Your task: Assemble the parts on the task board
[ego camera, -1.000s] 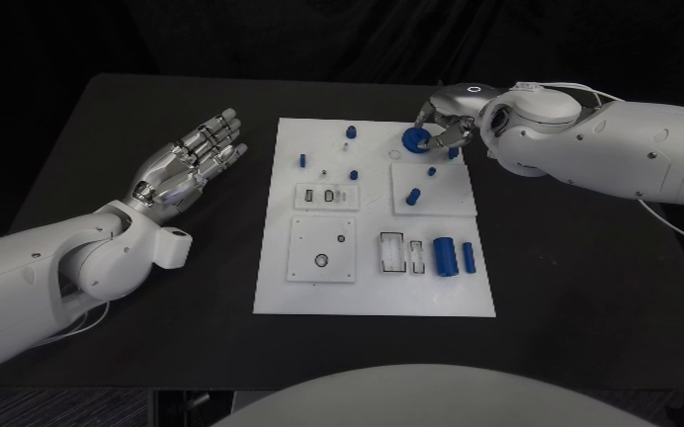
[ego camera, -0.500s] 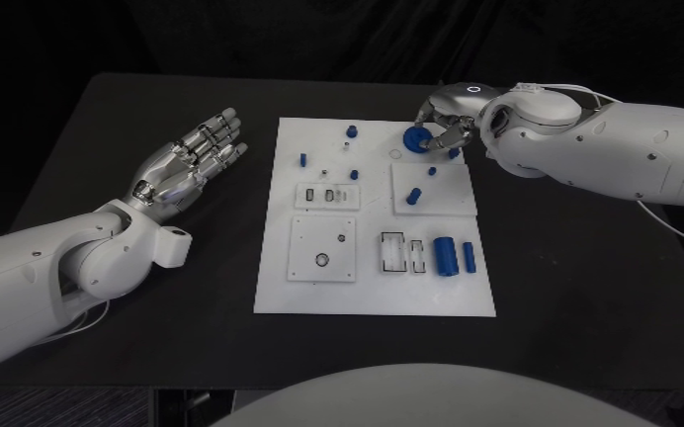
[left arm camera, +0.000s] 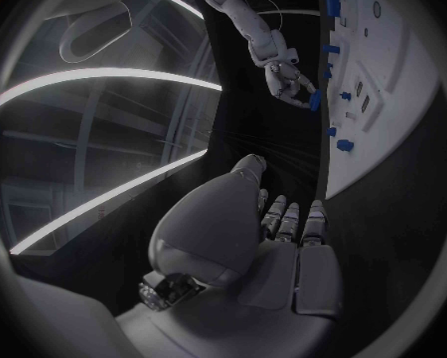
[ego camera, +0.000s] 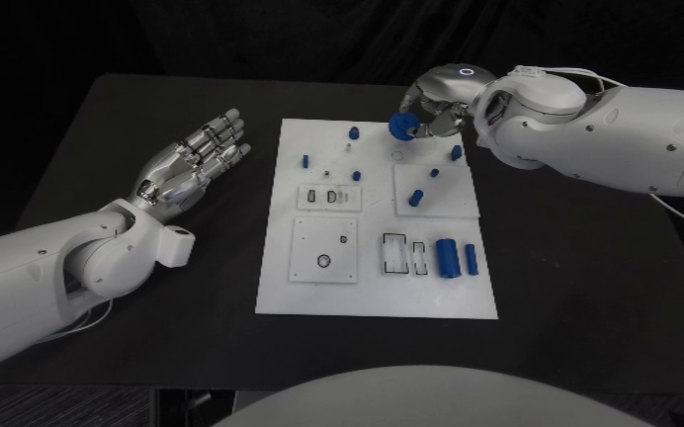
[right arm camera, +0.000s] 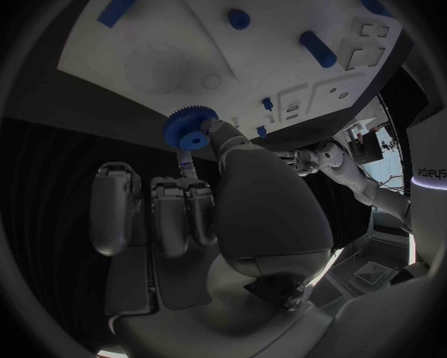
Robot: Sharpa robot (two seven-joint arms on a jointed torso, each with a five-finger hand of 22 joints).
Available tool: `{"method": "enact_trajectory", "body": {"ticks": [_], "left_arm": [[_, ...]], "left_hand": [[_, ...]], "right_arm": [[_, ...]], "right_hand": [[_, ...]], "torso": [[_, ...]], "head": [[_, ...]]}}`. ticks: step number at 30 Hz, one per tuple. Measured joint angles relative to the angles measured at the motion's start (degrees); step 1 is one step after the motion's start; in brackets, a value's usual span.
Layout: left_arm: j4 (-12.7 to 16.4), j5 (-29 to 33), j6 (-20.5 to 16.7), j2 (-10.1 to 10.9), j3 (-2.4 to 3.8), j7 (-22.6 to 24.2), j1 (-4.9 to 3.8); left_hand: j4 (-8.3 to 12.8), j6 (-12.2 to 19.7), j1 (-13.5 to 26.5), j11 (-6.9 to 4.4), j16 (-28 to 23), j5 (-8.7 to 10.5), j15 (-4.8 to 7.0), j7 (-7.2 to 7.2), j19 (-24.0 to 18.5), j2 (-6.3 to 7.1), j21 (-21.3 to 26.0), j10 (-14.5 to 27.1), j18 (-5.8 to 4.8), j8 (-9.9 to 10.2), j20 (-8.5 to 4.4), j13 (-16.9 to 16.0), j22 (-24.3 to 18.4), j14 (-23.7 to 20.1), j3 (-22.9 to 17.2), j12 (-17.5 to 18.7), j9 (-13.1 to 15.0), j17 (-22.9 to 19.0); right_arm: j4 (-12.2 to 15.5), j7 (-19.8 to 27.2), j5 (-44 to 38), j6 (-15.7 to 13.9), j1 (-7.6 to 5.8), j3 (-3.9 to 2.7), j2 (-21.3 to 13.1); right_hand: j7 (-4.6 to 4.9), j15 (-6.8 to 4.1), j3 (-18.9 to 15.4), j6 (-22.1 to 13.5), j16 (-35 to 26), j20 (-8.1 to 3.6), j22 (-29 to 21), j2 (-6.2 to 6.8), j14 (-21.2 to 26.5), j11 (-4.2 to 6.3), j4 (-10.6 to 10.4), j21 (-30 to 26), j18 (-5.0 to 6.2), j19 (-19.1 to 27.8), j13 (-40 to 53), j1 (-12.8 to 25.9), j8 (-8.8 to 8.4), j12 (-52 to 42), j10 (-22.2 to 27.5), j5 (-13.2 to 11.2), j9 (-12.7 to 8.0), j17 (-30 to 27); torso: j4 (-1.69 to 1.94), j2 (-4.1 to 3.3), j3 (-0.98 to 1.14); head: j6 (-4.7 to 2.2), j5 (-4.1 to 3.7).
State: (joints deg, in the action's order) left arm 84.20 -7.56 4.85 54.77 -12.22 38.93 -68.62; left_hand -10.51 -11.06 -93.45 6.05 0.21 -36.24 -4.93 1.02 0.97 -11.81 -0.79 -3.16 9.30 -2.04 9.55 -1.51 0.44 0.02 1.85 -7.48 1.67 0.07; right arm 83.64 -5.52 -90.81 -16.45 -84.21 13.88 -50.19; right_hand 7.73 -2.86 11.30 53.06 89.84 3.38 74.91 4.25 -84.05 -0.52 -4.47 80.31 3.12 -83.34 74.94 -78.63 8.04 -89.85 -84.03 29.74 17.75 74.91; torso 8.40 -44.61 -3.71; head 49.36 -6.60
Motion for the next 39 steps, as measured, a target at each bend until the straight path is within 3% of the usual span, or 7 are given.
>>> {"method": "enact_trajectory", "body": {"ticks": [6, 20, 39], "left_arm": [[0.0, 0.0, 0.1, -0.1, 0.0, 0.0, 0.0], [0.0, 0.0, 0.2, -0.5, 0.0, 0.0, 0.0], [-0.4, 0.0, 0.4, -0.9, 0.0, 0.0, 0.0]], "left_hand": [[0.0, 0.0, 0.0, 0.0, 0.0, 0.0, 0.0, 0.0, 0.0, 0.0, 0.0, 0.0, 0.0, 0.0, 0.0, 0.0, 0.0, 0.0, 0.0, 0.0, 0.0, 0.0], [0.0, 0.0, 0.0, 0.0, 0.0, 0.0, 0.01, 0.0, 0.0, 0.0, 0.0, 0.0, 0.0, 0.0, -0.01, 0.0, 0.0, 0.0, 0.0, 0.0, 0.0, 0.0], [0.1, 0.0, 0.0, 0.0, 0.0, 0.19, -0.01, 0.0, 0.1, 0.0, 0.0, 0.0, 0.0, 0.0, 0.11, 0.0, 0.0, 0.0, -0.1, 0.0, 0.0, 0.1]], "right_arm": [[0.0, 0.6, -0.2, -0.1, -0.44, 0.03, 3.2], [-5.3, 2.5, -0.3, 0.3, 0.32, 0.03, 10.5], [-6.9, 3.3, -0.4, 2.4, 1.5, 0.03, 12.5]], "right_hand": [[0.0, 0.0, 0.1, 0.0, 0.0, 0.0, 0.0, -0.27, 0.0, 0.0, -0.1, 0.0, 0.0, 0.0, 0.0, 0.3, 0.0, 0.0, 0.0, 0.0, 0.0, 0.0], [0.0, 0.0, 0.5, 0.0, 0.0, 0.0, 0.0, -0.41, 0.0, 0.0, -0.2, 0.0, 0.0, 0.0, 0.0, 0.5, 0.0, 0.0, 0.0, -0.3, 0.0, 0.0], [-0.5, 0.0, 1.4, -0.5, 0.0, 0.0, 0.0, -0.01, 0.0, 0.0, 0.0, -0.3, 0.0, 0.0, 0.0, 1.5, 0.0, 0.0, 0.0, -0.8, 0.0, 0.0]], "torso": [[0.09, 0.03, -0.05], [0.25, 0.05, -0.1], [0.13, 0.05, -0.05]], "head": [[-0.22, 0.16], [-0.28, 0.18], [0.09, 0.23]]}}
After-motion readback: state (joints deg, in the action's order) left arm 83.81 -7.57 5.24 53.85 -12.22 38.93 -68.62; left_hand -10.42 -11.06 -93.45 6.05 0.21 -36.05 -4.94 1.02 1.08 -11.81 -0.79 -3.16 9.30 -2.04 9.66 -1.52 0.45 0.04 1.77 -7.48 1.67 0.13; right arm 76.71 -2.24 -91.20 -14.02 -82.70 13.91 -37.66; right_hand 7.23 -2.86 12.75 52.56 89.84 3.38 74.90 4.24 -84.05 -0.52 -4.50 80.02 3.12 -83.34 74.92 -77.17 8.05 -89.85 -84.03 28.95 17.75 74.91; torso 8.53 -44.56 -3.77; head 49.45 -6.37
